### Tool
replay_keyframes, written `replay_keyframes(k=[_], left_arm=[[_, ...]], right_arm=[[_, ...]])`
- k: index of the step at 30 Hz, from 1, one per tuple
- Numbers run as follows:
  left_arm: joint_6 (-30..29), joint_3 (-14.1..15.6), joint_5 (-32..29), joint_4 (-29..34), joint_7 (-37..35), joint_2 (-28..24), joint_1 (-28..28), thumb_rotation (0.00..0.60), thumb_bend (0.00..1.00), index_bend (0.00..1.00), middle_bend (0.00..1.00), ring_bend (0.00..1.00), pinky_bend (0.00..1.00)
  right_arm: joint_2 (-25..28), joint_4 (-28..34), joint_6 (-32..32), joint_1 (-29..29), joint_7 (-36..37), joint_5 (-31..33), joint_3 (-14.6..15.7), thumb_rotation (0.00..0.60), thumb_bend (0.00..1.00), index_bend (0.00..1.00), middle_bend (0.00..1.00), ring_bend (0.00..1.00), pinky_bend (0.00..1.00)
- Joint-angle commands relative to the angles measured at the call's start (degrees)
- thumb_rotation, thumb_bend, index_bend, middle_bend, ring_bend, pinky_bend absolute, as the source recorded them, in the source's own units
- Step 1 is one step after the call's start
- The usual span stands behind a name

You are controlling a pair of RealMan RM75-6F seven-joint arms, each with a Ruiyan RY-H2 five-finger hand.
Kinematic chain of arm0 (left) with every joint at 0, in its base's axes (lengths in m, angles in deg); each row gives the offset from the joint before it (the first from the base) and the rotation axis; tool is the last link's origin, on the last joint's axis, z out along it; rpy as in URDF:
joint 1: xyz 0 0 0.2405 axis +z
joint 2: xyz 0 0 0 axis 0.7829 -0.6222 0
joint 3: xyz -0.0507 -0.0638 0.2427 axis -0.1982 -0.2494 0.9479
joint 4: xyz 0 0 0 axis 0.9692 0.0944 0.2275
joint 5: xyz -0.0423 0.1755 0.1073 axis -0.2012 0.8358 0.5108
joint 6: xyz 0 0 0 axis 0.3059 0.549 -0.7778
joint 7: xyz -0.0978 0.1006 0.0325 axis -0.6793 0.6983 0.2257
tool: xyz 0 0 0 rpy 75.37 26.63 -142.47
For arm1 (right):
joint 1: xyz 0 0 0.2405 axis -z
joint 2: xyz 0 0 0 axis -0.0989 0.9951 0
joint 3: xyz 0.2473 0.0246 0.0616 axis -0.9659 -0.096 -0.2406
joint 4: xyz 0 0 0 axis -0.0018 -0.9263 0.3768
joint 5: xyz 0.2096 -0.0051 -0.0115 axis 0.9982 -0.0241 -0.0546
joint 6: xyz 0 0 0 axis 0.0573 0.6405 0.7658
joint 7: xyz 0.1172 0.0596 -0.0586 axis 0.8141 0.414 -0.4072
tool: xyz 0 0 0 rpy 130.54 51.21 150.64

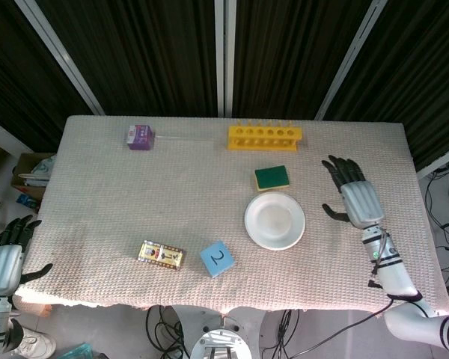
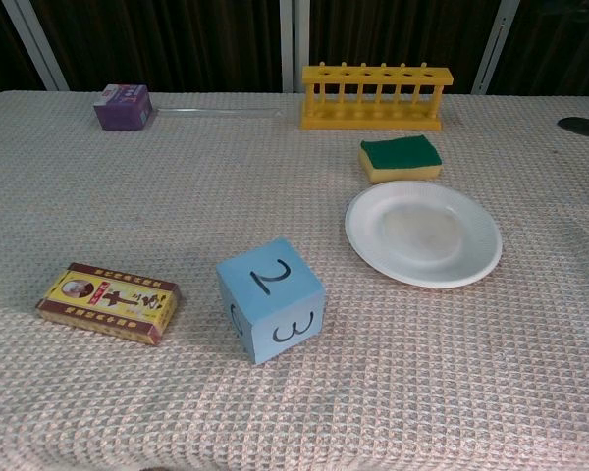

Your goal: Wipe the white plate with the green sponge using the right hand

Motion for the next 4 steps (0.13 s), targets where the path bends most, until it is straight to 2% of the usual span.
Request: replay_keyframes(k=[1, 4], left_arm=[[-0.4, -0.3, 0.1, 0.2, 0.9, 0.3, -0.1, 0.6, 0.0, 0.15, 0.08, 0.09, 0.21], [-0.7, -0.4, 0.5, 0.6, 1.5, 0.4, -0.3, 0.6, 0.0, 0.15, 0.08, 0.08, 0.21]], right_arm=[[9.0, 7.2, 15.5, 13.5, 2.1, -5.8, 6.1, 0.6, 0.17, 0.0, 0.02, 0.0, 0.0], [9.8, 7.1, 20.4, 18.7, 5.1, -8.0, 8.8, 0.6, 0.17, 0.0, 0.03, 0.0, 0.0]])
